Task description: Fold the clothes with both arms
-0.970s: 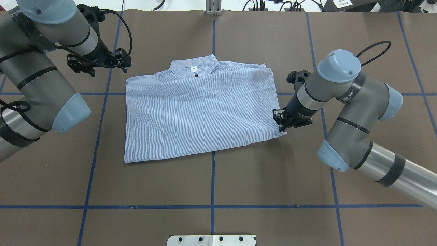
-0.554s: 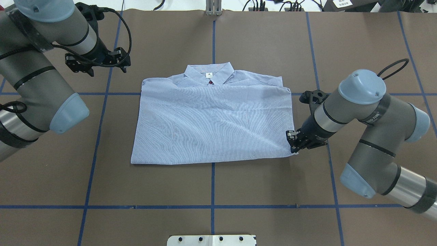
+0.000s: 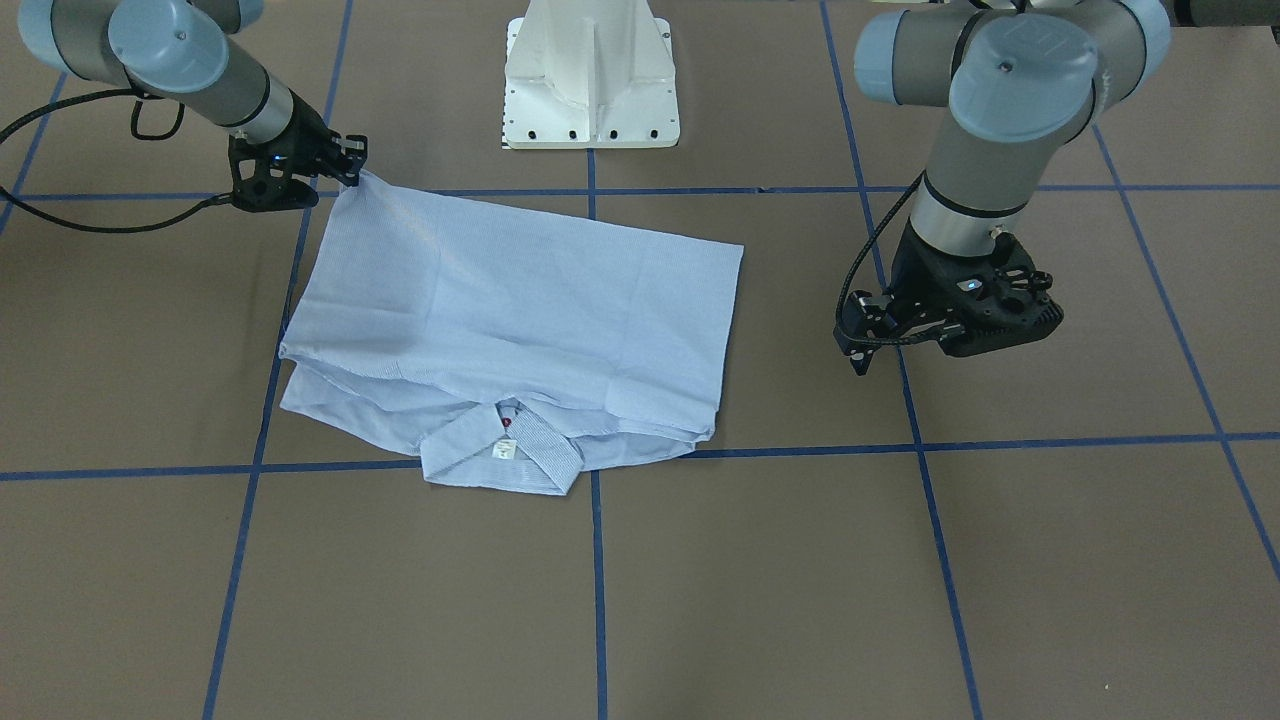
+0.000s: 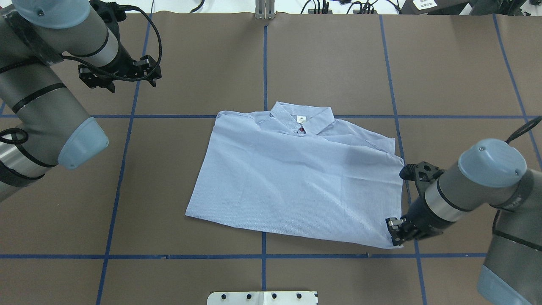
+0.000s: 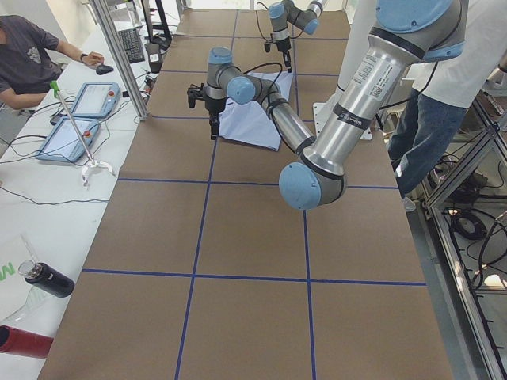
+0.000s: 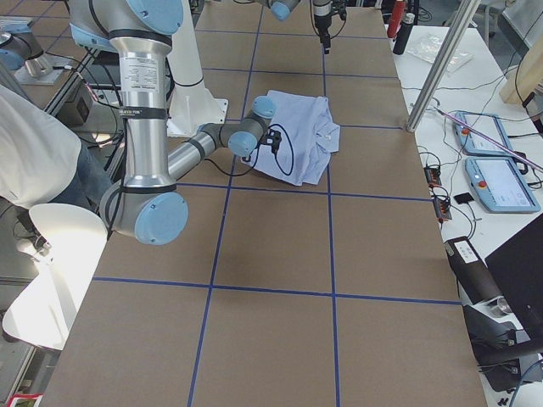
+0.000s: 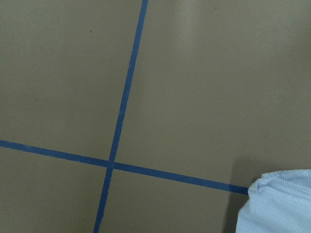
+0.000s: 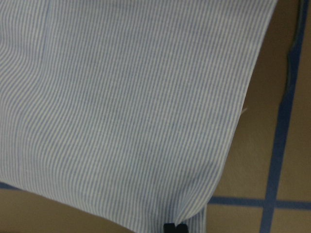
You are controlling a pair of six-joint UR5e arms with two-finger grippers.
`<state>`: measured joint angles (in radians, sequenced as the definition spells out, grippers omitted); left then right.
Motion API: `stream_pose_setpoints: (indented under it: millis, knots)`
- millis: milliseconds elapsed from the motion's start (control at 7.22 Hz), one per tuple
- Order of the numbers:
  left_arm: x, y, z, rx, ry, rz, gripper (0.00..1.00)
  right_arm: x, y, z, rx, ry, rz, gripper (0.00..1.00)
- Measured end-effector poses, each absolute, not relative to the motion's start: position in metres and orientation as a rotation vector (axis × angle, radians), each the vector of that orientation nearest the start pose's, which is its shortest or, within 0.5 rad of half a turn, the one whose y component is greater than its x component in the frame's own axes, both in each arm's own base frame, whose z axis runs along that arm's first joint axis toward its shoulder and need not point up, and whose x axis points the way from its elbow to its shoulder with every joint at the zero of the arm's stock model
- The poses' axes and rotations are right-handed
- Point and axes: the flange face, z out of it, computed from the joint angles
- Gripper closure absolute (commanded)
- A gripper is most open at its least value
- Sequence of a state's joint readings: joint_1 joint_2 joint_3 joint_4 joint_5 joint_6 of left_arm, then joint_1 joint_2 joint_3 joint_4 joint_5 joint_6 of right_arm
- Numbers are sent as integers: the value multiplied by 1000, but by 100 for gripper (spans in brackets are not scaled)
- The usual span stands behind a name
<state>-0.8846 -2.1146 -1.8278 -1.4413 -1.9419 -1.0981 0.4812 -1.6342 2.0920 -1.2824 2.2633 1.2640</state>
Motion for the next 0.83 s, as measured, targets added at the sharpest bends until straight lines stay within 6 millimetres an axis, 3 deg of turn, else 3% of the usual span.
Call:
stream_pose_setpoints:
  millis: [139,277,416,554,693,831]
  knots:
    - [322,-545,253,140,741,-269,2,-369,-239,406,-393,-880,-103,91]
    - [321,-540,249,143,744,-264,1,-375,-214,406,-446,-853,-106,1]
    - [325,-533,247,143,749,-252,1,-378,-201,405,-476,-840,-105,0]
    - [331,-525,247,140,753,-235,1,-377,-202,399,-479,-849,-90,0]
    - [340,-513,244,135,764,-210,2,-372,-218,386,-456,-883,-58,0]
    - [357,-491,239,117,786,-183,2,-366,-249,363,-400,-945,-10,0]
